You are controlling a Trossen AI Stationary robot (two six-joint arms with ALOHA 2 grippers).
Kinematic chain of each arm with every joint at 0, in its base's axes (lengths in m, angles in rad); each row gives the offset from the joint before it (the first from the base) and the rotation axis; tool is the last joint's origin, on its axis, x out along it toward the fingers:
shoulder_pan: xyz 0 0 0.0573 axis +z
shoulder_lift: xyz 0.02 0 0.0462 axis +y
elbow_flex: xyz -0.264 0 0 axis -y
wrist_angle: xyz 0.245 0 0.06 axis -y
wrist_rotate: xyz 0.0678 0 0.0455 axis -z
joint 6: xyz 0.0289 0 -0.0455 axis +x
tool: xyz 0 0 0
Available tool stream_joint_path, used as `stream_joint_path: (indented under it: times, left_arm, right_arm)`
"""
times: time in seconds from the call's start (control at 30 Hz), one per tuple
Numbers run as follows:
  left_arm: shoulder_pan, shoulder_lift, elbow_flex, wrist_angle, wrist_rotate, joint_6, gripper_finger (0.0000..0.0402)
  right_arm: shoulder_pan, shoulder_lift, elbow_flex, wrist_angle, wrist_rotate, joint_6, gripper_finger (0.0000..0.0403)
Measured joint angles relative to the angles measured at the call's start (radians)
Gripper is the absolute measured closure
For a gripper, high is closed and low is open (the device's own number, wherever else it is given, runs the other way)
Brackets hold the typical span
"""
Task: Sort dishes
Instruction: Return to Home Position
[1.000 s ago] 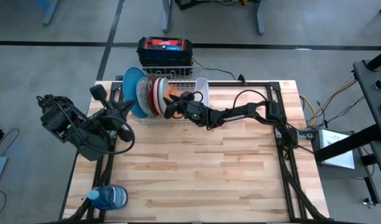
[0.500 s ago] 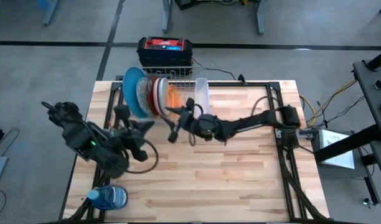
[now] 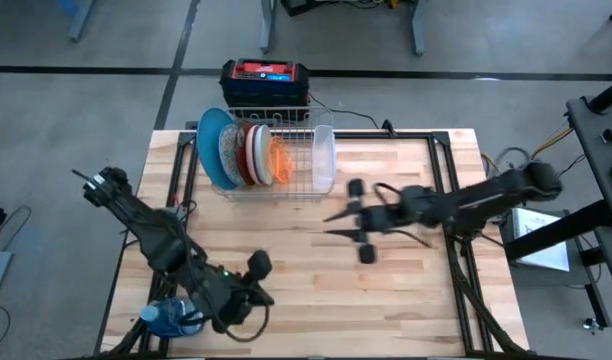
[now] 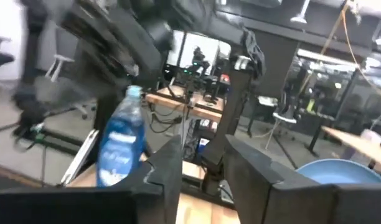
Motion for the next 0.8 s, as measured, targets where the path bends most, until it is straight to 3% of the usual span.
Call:
stream_joint_path:
  times: [0.2, 0.47, 0.63, 0.8]
  left_arm:
    - [0.006, -0.117, -0.172, 0.106, -0.028, 0.049, 0.0401]
    - [0.074, -0.465, -0.457, 0.287, 0.087, 0.092, 0.0401]
    - [0.075, -0.686, -0.628, 0.271, -0.065, 0.002, 0.0401]
    - [0.097, -0.871, -0.837, 0.414, -0.098, -0.017, 0.0401]
  right_arm:
    - [0.076, -0.311, -0.279, 0.008, 0.107, -0.083, 0.0337]
    - [0.069, -0.602, -0.513, 0.013, 0.133, -0.085, 0.0397]
    - [0.071, -0.718, -0.615, 0.004, 0.225, -0.079, 0.0400]
    - [0.071, -0.810, -0.728, 0.000, 0.246, -0.040, 0.0401]
